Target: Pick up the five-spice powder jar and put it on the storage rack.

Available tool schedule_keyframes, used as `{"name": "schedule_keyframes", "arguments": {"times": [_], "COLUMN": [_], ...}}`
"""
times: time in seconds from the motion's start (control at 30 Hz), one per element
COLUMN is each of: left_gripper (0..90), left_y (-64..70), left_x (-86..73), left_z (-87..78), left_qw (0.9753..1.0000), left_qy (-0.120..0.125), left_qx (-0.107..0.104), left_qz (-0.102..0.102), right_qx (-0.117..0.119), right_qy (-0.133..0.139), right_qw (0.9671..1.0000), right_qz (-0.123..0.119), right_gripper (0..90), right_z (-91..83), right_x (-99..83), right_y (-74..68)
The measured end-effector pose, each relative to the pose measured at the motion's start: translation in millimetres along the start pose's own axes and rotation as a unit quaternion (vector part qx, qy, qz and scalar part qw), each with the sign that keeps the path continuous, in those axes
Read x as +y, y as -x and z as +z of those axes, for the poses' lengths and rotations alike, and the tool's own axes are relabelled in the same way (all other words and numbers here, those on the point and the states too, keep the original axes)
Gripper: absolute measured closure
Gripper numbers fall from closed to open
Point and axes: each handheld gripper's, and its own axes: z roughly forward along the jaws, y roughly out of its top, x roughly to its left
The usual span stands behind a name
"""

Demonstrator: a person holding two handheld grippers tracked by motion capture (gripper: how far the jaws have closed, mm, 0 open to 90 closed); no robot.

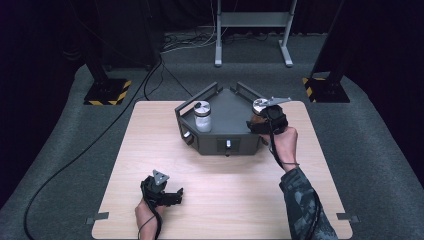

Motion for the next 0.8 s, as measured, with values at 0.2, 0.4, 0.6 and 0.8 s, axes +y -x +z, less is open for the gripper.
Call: {"name": "schedule_keyframes", "arguments": {"times": [0.2, 0.4, 0.6, 0.8], "left_gripper": [0.9, 1.1, 1.2, 1.3], "left_y": [0.1, 0.2, 0.3, 0.3], "left_x": [0.0, 0.0, 0.0, -0.1], "left_z": [0.0, -0.3, -0.3, -0.3], "left_qw": [1.0, 1.0, 1.0, 1.0], "left_qy": [0.0, 0.0, 0.0, 0.0], "left_qx": [0.0, 0.0, 0.0, 0.0], "left_qz": [0.0, 0.002, 0.002, 0.002], "right_qx": [0.0, 0.001, -0.001, -0.003], "right_qy": [0.0, -0.001, -0.001, 0.0], "right_qw": [1.0, 1.0, 1.0, 1.0], "right_qz": [-0.004, -0.006, -0.007, -0.004], "right_gripper": [29.8, 29.8, 29.8, 29.8], "right_z": [5.7, 11.9, 16.7, 21.4], "right_x": [0.4, 1.4, 2.8, 2.8], "right_y": [-1.7, -3.8, -5.8, -5.1]}}
